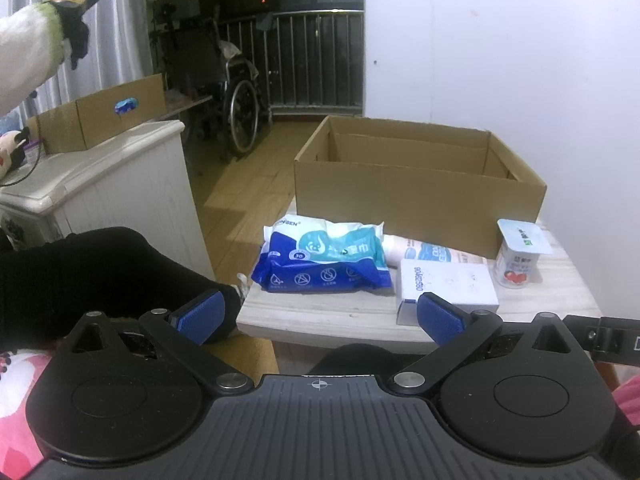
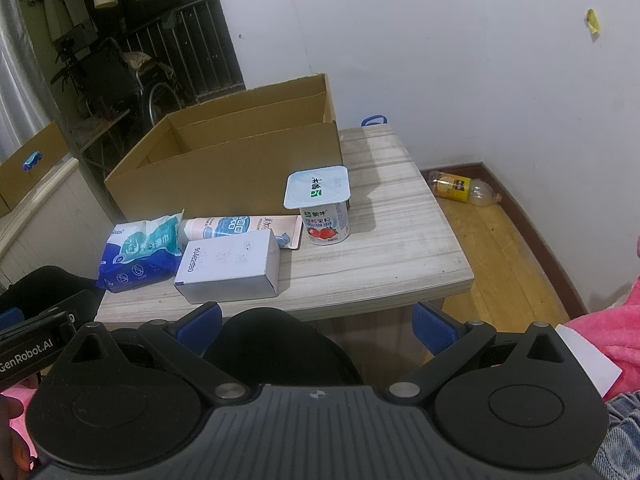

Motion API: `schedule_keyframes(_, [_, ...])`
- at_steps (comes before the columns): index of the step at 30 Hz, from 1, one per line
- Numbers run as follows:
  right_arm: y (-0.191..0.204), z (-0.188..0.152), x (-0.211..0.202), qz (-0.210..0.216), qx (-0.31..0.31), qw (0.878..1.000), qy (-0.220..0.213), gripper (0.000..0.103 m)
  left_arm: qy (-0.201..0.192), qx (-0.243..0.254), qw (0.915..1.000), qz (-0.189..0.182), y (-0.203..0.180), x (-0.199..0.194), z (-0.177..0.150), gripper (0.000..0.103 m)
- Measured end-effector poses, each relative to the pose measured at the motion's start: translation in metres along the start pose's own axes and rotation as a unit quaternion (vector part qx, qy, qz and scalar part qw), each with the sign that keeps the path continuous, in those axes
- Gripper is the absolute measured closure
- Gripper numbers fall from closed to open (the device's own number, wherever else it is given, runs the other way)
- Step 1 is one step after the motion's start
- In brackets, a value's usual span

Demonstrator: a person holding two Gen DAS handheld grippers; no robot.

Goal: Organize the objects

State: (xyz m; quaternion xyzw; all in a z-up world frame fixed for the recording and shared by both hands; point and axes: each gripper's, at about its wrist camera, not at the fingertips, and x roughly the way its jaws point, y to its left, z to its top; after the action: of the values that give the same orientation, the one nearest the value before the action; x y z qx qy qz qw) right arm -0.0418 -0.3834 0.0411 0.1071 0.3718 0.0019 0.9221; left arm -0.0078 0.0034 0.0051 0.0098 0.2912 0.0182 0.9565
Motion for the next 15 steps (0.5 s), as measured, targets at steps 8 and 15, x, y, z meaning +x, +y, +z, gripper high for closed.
schedule_keyframes(8, [-0.0004, -0.0001, 0.0003, 0.000, 0.000, 1.000, 0.000, 0.000, -0.001, 0.000, 1.0000, 0.001, 0.0000, 0.0002, 0.0000, 0.000])
schedule_keyframes(15, [-0.0004, -0.0001, 0.0004, 0.000, 0.000, 1.000, 0.000, 0.000, -0.001, -0.001, 1.0000, 0.002, 0.0000, 0.0002, 0.0000, 0.000])
